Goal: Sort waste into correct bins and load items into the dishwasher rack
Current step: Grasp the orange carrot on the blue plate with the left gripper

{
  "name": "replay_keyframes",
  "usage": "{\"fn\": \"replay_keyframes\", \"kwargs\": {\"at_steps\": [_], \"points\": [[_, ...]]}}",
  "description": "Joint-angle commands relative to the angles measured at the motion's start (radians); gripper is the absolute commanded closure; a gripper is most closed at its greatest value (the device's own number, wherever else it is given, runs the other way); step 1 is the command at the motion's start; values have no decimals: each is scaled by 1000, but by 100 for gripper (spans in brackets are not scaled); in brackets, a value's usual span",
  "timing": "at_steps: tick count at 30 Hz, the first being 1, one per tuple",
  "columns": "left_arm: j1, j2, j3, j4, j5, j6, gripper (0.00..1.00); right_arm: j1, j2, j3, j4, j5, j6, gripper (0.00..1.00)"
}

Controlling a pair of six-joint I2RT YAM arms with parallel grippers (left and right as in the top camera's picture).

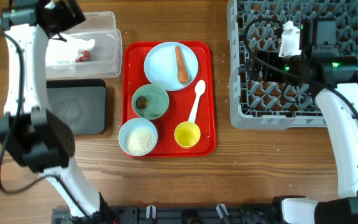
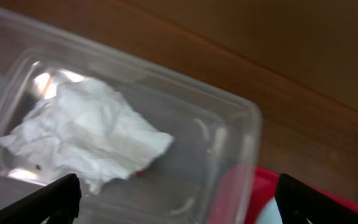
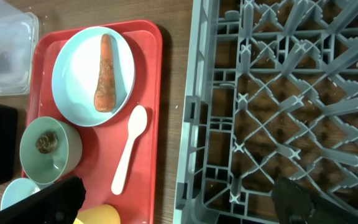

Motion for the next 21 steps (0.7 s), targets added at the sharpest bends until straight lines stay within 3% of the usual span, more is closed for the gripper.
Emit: {"fn": "replay_keyframes", "kwargs": {"at_steps": [1, 6, 9, 12, 17, 21], "points": [[-166, -48, 3, -29, 107, 111, 0, -1, 7, 21, -12, -15, 11, 0], [-362, 40, 3, -26, 76, 104, 1, -1, 7, 21, -38, -10, 11, 0], [-456, 116, 3, -15, -17, 43, 1, -1, 7, 21, -54, -4, 11, 0], [-524, 211, 3, 5, -19, -7, 2, -1, 7, 21, -68, -4, 11, 0], [-560, 325, 3, 11, 6, -55, 5, -1, 8, 21, -82, -5, 11, 0], [-560, 379, 3, 23, 12, -55, 17, -1, 8, 21, -82, -5, 11, 0]]}}
